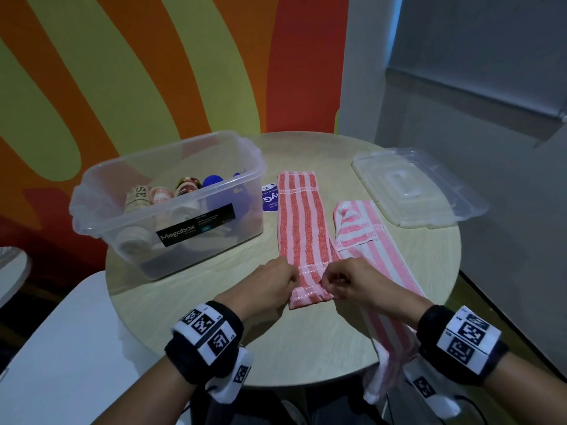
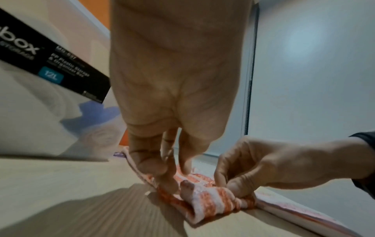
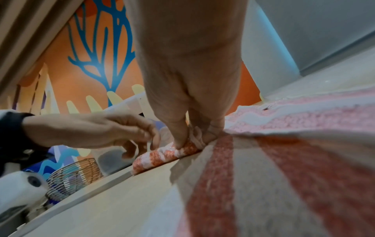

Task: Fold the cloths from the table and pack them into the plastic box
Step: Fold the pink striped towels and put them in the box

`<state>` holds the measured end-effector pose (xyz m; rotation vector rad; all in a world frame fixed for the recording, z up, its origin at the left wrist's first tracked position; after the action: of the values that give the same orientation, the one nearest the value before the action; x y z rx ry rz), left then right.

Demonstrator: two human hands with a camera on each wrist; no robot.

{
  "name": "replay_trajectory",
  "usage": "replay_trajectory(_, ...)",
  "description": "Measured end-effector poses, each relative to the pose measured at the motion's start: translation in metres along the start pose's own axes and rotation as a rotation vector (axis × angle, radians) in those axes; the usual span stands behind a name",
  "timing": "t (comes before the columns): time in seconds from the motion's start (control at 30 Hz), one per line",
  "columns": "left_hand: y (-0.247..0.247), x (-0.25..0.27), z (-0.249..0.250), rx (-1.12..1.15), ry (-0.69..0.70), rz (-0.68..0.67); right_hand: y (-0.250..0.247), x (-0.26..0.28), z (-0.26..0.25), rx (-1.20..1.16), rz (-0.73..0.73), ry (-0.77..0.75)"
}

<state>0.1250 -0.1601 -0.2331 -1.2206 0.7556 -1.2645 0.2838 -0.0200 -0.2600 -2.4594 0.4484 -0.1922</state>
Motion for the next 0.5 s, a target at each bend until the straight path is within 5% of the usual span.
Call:
replay_trajectory(0.1,-0.006,0.001,0.009,0.038,-0.006,0.088,-0.001,0.0,-0.003,-0.035,-0.031,0.005)
replay_trajectory(0.3,0.005,0.011,-0.009,0.016,0.09,-0.008,-0.005,0.005,-0.014,-0.096,-0.068,-0.015)
replay_trajectory(0.5,0.007,0.028,-0.015,-0.014,0.075,-0.085,0.02,0.018,-0.012,0.128,-0.131,-0.121)
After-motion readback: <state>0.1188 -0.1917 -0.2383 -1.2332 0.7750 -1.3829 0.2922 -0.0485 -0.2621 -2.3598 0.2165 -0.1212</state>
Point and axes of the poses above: each hand's wrist, its own x-axis away from the middle knuckle, its own y-axis out of the palm, z = x × y, the point moved 1 cm from there along -x, towards the middle knuckle, and after that the axes turned 14 degrees about -x, right-handed, at the moved point
